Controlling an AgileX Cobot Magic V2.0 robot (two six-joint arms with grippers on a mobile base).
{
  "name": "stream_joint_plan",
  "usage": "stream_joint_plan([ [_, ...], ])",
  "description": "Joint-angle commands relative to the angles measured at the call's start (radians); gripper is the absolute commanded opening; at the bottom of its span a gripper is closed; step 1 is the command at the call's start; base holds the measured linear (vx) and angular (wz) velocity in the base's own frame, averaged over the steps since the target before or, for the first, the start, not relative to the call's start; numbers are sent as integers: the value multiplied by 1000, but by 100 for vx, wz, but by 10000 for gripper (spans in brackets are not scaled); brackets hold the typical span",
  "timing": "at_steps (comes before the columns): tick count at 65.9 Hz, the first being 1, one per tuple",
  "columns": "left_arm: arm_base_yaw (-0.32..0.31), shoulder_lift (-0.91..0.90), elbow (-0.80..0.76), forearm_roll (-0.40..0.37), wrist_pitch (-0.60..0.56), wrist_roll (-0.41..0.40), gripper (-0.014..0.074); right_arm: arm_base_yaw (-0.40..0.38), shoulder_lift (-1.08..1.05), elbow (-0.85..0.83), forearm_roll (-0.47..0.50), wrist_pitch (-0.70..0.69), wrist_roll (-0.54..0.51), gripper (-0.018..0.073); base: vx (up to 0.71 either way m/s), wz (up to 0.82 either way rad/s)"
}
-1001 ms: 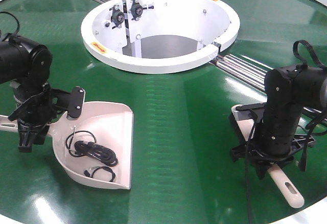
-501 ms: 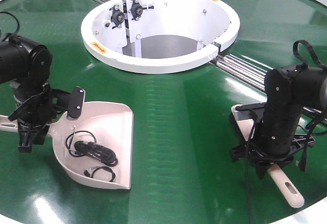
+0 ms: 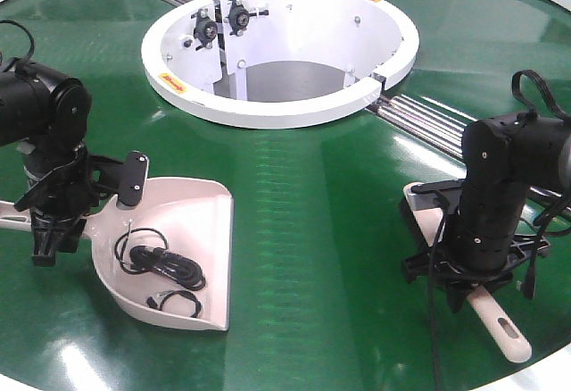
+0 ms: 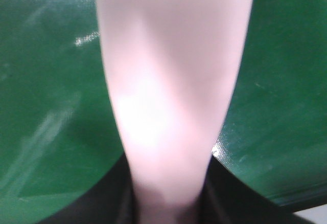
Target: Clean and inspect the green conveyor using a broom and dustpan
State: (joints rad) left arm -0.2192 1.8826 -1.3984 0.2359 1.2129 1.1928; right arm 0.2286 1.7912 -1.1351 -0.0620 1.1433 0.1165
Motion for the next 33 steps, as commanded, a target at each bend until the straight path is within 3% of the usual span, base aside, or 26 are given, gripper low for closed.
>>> stream_joint_plan([
  [1, -4, -59, -29, 3, 2, -14, -6, -6, -51, -19, -10, 5, -9, -1, 0, 0],
  [33, -4, -59, -29, 2, -42, -48, -5, -6, -51, -19, -10, 5, -9, -1, 0, 0],
])
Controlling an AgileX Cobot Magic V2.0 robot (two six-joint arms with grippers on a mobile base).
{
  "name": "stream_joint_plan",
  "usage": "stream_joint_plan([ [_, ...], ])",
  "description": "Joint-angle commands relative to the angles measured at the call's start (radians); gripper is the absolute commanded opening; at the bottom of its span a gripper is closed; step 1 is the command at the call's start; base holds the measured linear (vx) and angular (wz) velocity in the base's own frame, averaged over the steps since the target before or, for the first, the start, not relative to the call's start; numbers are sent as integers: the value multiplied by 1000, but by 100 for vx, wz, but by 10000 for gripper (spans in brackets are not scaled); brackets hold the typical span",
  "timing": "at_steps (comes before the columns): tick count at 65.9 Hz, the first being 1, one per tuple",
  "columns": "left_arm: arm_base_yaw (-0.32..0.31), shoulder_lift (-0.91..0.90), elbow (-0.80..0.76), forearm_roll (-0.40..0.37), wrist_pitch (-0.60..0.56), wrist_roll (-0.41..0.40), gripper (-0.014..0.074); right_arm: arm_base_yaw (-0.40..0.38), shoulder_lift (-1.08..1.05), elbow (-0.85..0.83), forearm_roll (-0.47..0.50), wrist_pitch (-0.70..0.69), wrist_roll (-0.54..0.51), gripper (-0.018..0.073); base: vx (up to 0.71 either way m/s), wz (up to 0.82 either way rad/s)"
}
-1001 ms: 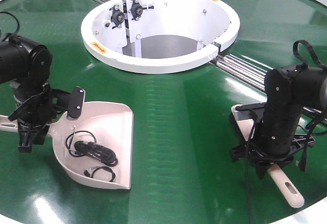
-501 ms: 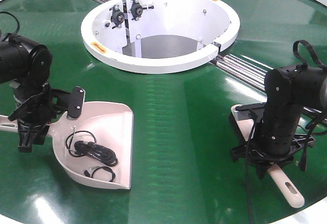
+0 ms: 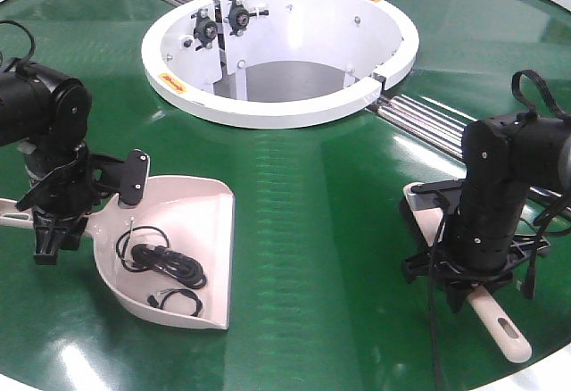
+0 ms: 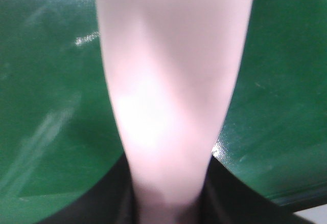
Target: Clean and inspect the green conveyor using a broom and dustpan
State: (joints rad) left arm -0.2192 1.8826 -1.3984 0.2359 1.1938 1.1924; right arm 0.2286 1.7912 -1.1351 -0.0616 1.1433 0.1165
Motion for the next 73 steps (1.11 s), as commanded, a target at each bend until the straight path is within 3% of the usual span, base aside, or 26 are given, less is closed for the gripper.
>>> stream_joint_plan([
  [1, -4, -59, -29, 2, -25, -52, -5, -6, -51, -19, -11, 5, -10, -1, 0, 0],
  [23, -4, -59, -29, -31, -47, -74, 76, -6, -51, -19, -13, -14, -1, -1, 0, 0],
  [44, -4, -59, -29, -71, -3, -74, 318, -6, -48, -32, -22, -14, 2, 38, 0, 0],
  [60, -4, -59, -29, -77, 10, -127, 511, -6, -48, -49, -14, 10, 2, 230, 0, 0],
  [73, -4, -65, -29, -111, 28, -160, 552, -6, -49, -49, -13, 26, 2, 465, 0, 0],
])
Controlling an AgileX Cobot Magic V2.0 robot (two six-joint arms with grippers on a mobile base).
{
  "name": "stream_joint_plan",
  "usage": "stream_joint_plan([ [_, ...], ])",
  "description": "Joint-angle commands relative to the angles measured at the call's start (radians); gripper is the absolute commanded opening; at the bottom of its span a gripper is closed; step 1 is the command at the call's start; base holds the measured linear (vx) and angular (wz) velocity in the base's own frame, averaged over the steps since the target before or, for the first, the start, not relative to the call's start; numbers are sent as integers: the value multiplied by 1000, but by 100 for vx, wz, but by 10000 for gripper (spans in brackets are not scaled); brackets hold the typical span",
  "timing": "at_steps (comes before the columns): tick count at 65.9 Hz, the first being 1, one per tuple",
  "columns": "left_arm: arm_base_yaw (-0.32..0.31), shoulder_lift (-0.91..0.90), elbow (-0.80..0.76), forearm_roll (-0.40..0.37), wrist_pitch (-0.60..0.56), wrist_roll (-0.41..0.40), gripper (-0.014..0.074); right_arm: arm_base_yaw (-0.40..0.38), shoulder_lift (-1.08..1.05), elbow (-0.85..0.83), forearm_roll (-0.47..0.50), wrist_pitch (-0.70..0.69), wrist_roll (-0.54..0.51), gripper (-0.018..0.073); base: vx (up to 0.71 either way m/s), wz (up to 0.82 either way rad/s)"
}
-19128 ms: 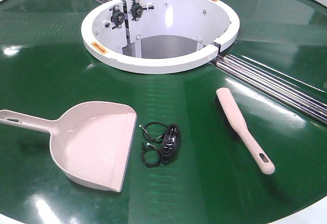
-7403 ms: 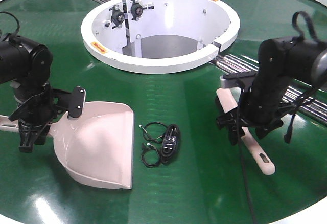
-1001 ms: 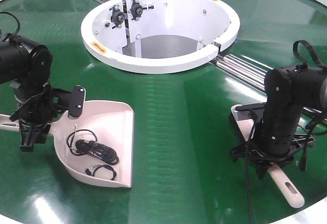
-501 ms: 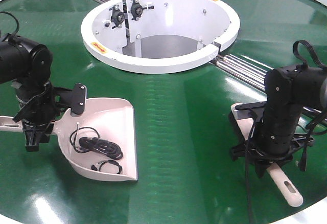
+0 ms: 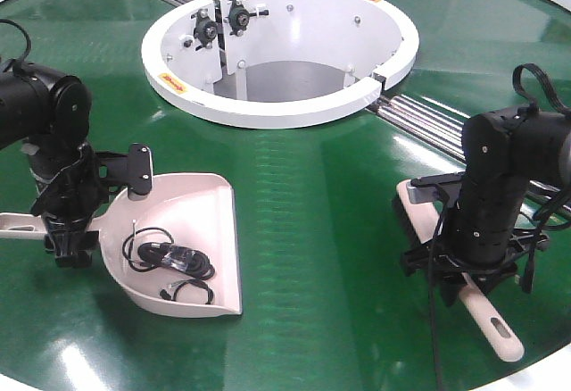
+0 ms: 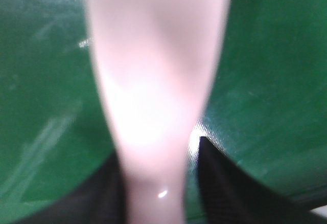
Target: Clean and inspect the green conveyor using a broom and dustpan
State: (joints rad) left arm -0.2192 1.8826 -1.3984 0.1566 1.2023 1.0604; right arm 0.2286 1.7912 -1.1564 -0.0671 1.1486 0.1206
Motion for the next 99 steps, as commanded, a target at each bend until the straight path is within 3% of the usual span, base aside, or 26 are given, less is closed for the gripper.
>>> stream_joint_plan([
  [1, -4, -67, -29, -36, 22, -28, 552, -6, -49, -27, -8, 23, -2, 489, 0, 0],
  [16, -4, -127, -29, -76, 46, -35, 552, -6, -72, -27, -1, 26, -2, 606, 0, 0],
  [25, -4, -194, -29, -89, 46, -60, 552, -6, -131, -27, 21, 10, -18, 592, 0, 0],
  [40, -4, -325, -29, -173, 46, -125, 552, -6, -300, -27, 31, -73, -46, 554, 0, 0],
  [60, -4, -511, -29, -240, 43, -125, 552, -6, -608, -26, 32, -229, -73, 522, 0, 0],
  [80, -4, -621, -29, -478, -27, -127, 533, -6, -906, 0, 35, -337, -157, 522, 0, 0],
  [87, -4, -654, -29, -517, -20, -200, 514, -6, -1006, 57, 42, -383, -190, 522, 0, 0],
  [99, -4, -749, -27, -489, -11, -397, 462, -6, -1191, 232, 42, -531, -200, 522, 0, 0],
])
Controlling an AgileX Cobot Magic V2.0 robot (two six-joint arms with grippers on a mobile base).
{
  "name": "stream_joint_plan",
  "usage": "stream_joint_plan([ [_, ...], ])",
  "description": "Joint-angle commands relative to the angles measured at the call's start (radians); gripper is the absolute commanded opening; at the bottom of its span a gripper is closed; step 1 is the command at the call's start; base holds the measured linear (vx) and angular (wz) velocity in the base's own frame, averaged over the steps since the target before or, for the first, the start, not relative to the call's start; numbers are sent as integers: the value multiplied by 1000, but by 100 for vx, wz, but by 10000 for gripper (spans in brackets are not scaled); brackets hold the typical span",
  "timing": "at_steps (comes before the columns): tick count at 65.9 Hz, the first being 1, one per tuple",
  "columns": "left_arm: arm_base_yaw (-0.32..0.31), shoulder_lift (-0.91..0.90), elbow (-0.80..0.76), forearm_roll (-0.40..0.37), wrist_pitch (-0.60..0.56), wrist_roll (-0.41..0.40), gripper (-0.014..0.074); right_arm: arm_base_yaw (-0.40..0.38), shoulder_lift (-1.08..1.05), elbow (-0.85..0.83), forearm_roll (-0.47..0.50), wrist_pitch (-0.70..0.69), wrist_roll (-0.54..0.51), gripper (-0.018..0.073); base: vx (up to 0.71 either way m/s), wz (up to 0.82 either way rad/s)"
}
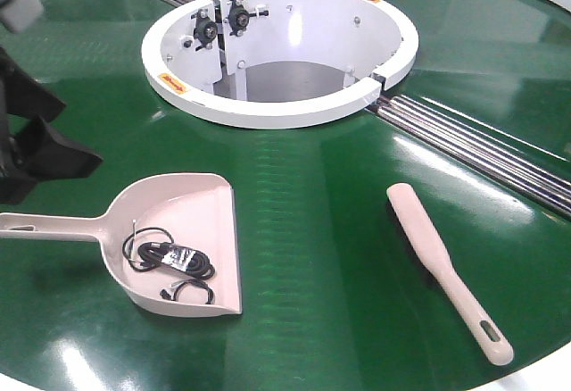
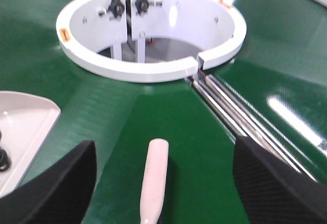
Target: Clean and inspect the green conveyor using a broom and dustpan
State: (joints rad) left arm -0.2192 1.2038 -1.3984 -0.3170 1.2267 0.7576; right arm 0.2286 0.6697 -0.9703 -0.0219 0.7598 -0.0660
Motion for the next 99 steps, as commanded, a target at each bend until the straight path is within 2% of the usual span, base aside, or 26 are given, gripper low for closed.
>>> stream_joint_plan([
  [1, -4, -87, -24, -13, -36, -103, 459, -6, -83, 58, -3, -151, -13, 522, 0, 0],
  [8, -4, -202, 28, -20, -93, -110, 442, -6, -194, 159, -2, -214, -13, 522, 0, 0],
  [17, -4, -401, 177, -67, -271, -114, 442, -6, -327, 260, -1, -272, -14, 522, 0, 0],
  [27, -4, -661, 461, -133, -501, -140, 442, -6, -488, 394, 3, -341, -14, 522, 0, 0],
  [34, -4, -838, 699, -132, -650, -140, 442, -6, -594, 485, 3, -382, -11, 522, 0, 0],
  [41, -4, -994, 931, -148, -846, -157, 442, -6, -639, 584, -4, -469, -11, 522, 0, 0],
  [49, -4, -1083, 1105, -155, -977, -162, 440, -6, -639, 661, 1, -522, -9, 522, 0, 0],
  [60, -4, -1092, 1180, -155, -1006, -162, 439, -6, -639, 725, 34, -625, -6, 522, 0, 0],
  [70, -4, -1092, 1180, -155, -1006, -162, 395, -6, -639, 727, 34, -626, -6, 477, 0, 0],
  [77, -4, -1092, 1180, -155, -997, -162, 230, -6, -639, 727, 33, -618, -9, 314, 0, 0],
  [84, -4, -1092, 1180, -162, -993, -162, -9, -6, -639, 727, 33, -614, -9, 32, 0, 0],
  [85, -4, -1092, 1180, -162, -993, -162, -10, -6, -639, 727, 33, -614, -9, 0, 0, 0],
  [99, -4, -1092, 1180, -162, -1006, -162, -8, -6, -639, 727, 36, -612, -6, -8, 0, 0],
])
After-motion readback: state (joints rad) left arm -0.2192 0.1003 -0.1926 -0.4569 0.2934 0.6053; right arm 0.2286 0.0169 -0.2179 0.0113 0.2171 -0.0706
